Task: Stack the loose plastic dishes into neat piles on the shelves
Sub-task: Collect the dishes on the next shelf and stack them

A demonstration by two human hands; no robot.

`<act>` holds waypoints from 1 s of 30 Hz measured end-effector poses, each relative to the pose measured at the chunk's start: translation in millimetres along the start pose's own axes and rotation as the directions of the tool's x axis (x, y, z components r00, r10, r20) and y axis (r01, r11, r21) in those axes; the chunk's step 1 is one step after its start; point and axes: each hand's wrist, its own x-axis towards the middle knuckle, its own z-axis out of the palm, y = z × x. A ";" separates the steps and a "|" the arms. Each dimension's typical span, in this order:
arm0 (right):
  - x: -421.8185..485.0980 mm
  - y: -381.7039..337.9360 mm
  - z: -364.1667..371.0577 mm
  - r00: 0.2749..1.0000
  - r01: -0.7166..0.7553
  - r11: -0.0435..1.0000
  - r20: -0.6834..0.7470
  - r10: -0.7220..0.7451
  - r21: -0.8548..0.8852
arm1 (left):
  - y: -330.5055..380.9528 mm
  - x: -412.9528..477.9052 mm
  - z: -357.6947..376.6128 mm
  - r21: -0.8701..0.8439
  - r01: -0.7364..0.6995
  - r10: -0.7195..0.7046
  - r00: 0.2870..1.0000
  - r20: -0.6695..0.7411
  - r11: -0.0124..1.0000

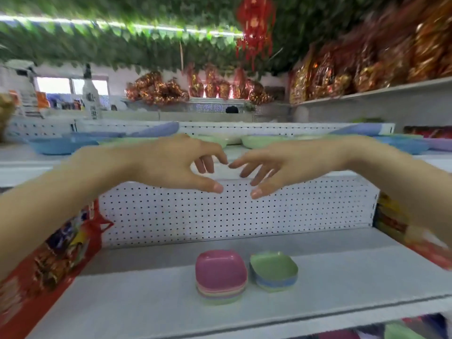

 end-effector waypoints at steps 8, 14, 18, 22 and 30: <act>7.5 15.5 -73.4 0.978 -0.107 0.988 -0.193 0.084 -0.110 | -40.5 33.4 -40.5 0.035 0.105 -0.101 0.989 -0.113 0.994; 40.7 66.4 -91.7 0.963 -0.211 0.948 -0.219 0.159 -0.239 | -64.5 64.0 -28.0 -0.016 0.211 -0.212 0.977 -0.034 0.977; 57.5 95.8 -90.9 0.970 -0.214 0.936 -0.174 0.170 -0.281 | -70.6 79.9 -19.1 -0.101 0.237 -0.238 0.971 -0.006 0.966; 64.5 114.0 -91.1 0.975 -0.141 0.960 -0.200 0.093 -0.243 | -83.9 90.6 -12.9 -0.111 0.226 -0.231 0.972 -0.034 0.968; 83.9 137.7 -88.9 0.967 -0.002 0.984 -0.253 -0.043 -0.176 | -84.4 95.7 -5.2 -0.239 0.197 -0.235 0.962 -0.140 0.951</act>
